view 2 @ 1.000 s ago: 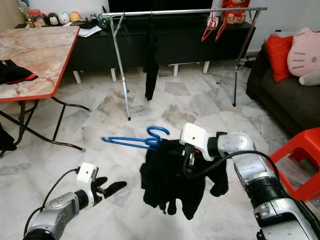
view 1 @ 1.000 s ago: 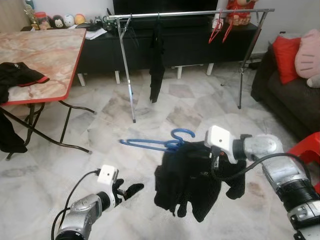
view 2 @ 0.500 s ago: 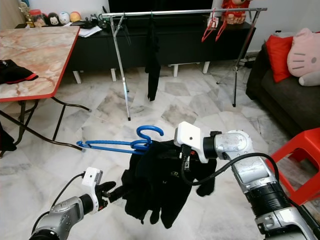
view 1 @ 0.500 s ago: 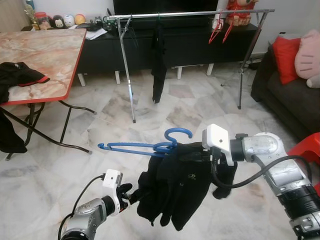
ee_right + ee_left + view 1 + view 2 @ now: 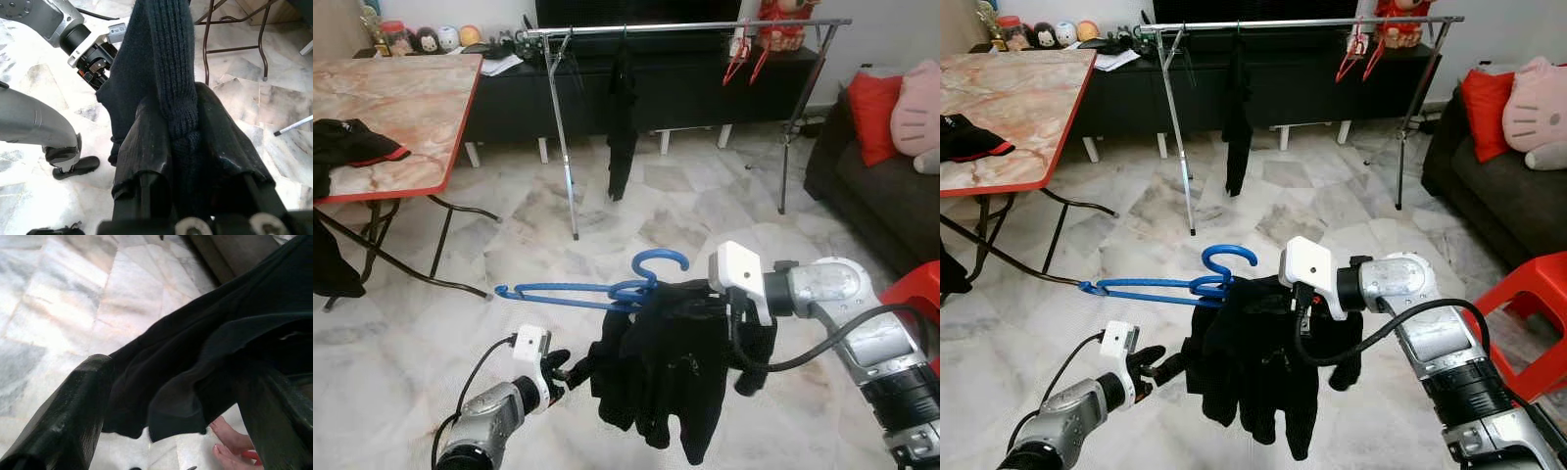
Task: Hang hanger
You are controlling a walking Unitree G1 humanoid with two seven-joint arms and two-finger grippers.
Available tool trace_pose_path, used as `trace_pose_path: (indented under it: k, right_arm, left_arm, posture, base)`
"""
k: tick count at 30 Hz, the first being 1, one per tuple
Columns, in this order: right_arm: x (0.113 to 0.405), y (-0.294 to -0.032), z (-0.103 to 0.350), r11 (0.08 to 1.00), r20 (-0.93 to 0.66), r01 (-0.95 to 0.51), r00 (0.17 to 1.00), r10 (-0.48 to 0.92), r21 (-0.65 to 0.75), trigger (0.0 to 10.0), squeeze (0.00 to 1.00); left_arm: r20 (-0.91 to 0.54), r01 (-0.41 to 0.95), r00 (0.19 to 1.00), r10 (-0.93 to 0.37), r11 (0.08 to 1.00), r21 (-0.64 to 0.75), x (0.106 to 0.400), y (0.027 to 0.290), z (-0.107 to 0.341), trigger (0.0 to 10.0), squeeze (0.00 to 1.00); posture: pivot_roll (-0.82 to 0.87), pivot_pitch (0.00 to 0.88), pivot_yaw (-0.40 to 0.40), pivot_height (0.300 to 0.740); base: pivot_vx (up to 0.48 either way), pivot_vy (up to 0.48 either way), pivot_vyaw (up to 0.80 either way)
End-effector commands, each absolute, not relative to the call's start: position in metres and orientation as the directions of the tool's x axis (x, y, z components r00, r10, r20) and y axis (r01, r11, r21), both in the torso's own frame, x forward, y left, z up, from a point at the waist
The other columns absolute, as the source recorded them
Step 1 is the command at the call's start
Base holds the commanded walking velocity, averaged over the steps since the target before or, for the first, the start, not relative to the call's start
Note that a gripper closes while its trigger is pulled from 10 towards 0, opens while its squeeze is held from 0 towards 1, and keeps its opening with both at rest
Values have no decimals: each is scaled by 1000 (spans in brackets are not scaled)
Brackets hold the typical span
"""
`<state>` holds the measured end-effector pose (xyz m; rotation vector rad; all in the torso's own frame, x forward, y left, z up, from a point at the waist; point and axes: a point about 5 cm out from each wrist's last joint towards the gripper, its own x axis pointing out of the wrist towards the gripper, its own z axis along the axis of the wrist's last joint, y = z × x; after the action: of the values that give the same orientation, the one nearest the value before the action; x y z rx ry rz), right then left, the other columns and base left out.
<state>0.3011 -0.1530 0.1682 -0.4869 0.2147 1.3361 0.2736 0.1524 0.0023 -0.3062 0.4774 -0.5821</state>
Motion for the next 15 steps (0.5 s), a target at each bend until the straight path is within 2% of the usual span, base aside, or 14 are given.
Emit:
trace_pose_path:
  k: [1,11,12,13,14,15]
  right_arm:
    - [300,-150,179,135,-392,-961,224,892,-240,0,0]
    - [296,-145,178,121,-380,-967,202,903,-226,0,0]
    - [296,-146,178,124,-381,-966,205,902,-225,0,0]
    - [297,-147,178,130,-381,-966,210,900,-225,0,0]
    - [297,-147,178,132,-382,-965,212,900,-225,0,0]
    - [297,-147,178,132,-382,-965,212,899,-225,0,0]
  left_arm:
    - [-344,482,714,-610,784,-390,274,148,2,10000,0]
    - [-310,546,680,-665,740,-393,282,140,10,9961,0]
    - [-313,550,675,-668,738,-391,281,140,9,4510,0]
    - [-318,552,671,-669,738,-388,280,140,8,1569,0]
    - [-321,553,669,-670,738,-387,280,140,8,0,0]
    - [-322,553,668,-670,738,-387,280,140,8,0,0]
  posture:
    - [-128,0,-45,740]
    - [-125,0,-42,740]
    - [-125,0,-42,740]
    - [-126,0,-42,740]
    - [-126,0,-42,740]
    - [-125,0,-42,740]
  base:
    - [0,0,0]
    - [0,0,0]
    - [0,0,0]
    - [0,0,0]
    - [0,0,0]
    - [0,0,0]
